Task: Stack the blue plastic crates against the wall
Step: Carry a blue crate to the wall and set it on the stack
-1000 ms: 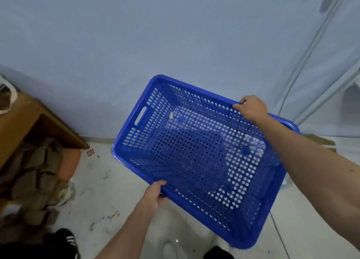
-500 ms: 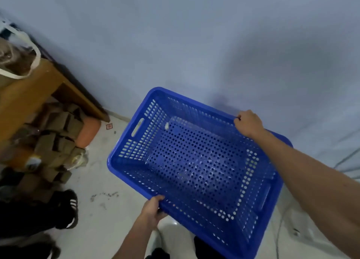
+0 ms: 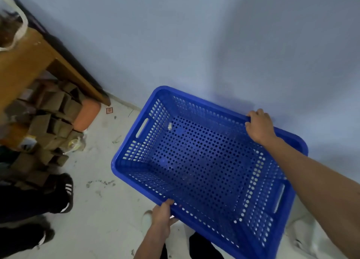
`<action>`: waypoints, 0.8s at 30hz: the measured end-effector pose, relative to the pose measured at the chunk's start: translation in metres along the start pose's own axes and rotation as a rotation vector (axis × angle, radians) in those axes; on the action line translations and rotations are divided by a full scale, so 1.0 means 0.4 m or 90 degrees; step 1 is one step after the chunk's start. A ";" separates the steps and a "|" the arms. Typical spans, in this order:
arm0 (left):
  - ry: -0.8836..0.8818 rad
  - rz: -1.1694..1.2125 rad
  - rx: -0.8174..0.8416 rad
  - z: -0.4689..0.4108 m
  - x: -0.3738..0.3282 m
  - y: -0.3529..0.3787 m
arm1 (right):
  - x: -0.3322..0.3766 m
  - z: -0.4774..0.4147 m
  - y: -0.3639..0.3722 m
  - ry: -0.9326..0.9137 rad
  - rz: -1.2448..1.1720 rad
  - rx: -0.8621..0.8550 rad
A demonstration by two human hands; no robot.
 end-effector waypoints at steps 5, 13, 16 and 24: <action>-0.006 0.024 -0.014 -0.025 0.007 0.012 | 0.001 -0.028 0.058 -0.022 0.007 -0.006; -0.010 0.041 0.011 -0.066 0.015 0.067 | -0.031 -0.065 0.129 0.001 0.074 -0.001; -0.014 0.030 0.019 -0.076 0.007 0.080 | -0.036 -0.077 0.145 0.012 0.093 0.010; -0.010 0.008 -0.018 -0.084 -0.011 0.094 | -0.047 -0.090 0.168 0.038 0.056 0.110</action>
Point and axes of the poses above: each hand's wrist, its own z-axis away from the middle knuckle, its own y-axis out of the palm, x = y × z, the point moved 5 cm from there along -z, towards the middle knuckle, and after that the axes turned 7 degrees about -x, right-handed, at the moved point
